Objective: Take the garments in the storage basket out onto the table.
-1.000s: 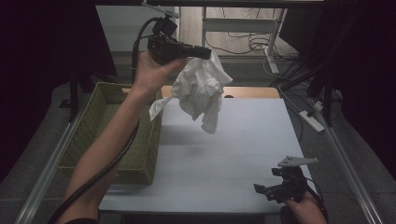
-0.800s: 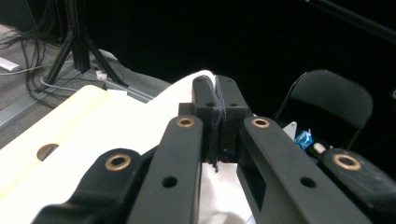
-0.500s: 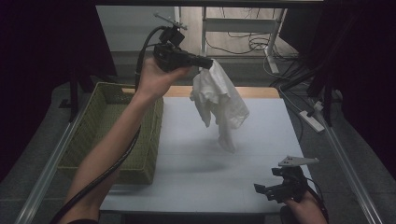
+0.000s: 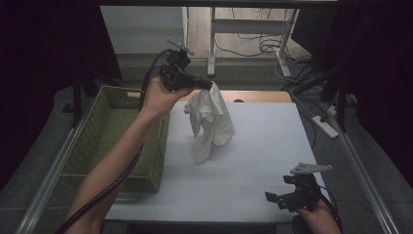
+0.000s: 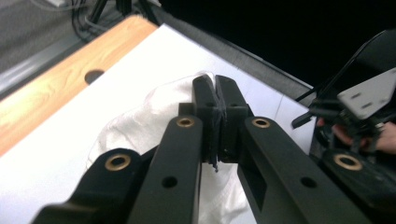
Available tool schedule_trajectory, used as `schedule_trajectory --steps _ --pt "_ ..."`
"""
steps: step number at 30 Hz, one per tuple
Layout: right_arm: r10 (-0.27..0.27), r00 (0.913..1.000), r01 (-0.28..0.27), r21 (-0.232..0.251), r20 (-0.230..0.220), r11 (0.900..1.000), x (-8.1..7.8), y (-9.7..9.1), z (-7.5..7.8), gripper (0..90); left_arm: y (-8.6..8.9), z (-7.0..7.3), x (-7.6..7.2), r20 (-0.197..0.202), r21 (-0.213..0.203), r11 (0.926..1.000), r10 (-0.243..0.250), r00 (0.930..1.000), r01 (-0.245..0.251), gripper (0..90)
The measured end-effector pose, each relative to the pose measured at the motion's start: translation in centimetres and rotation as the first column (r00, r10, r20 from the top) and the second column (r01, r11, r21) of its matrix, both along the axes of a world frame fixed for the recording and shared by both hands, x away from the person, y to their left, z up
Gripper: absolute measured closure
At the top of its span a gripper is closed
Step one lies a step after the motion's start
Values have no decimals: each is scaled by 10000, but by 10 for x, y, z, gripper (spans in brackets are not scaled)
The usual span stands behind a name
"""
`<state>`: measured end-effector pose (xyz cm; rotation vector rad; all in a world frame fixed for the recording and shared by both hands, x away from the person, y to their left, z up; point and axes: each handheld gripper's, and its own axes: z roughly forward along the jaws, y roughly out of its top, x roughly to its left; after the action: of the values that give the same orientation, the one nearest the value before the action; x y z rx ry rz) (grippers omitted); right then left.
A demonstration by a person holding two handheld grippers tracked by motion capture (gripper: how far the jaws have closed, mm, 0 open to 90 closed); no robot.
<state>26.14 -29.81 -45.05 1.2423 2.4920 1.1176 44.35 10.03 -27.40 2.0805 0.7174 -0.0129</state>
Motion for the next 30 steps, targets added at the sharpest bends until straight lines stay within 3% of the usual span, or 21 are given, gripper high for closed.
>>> schedule_trajectory --steps 1,2,3,4,5,9,14,19,26,30 --pt "1 10000 -1 10 -10 10000 0 0 0 10 -1 -10 2 -119 114 9999 9 9999 -7 880" --pt "1 10000 -1 10 -10 10000 0 0 0 10 -1 -10 2 -119 114 9999 9 9999 -7 879" --pt "-9 10000 9 4 -15 10000 0 0 0 10 -3 -19 3 -135 339 9994 73 9999 -69 879" --pt "-9 10000 9 4 -15 10000 0 0 0 10 -3 -19 3 -135 339 9994 73 9999 -69 878" --pt "-17 10000 17 27 -5 10000 0 0 0 10 -4 -28 4 -245 398 9992 65 9997 -55 878" --pt "-7 10000 7 43 17 10000 0 0 0 10 -7 -40 6 -381 442 9990 41 9993 -24 877" --pt "-11 10000 10 42 13 10000 0 0 0 10 -17 -60 6 -391 912 9958 90 9992 -54 872" --pt "-14 10000 14 45 24 10000 0 0 0 10 -22 -76 8 -550 932 9956 87 9984 -36 866" --pt "-124 9998 123 83 123 9999 -1 -1 1 10 -29 -103 12 -738 1412 9899 256 9969 -149 861" --pt "-197 9990 197 -11 401 9998 -3 -1 2 10 -33 -116 12 -746 1735 9846 368 9965 -233 860"
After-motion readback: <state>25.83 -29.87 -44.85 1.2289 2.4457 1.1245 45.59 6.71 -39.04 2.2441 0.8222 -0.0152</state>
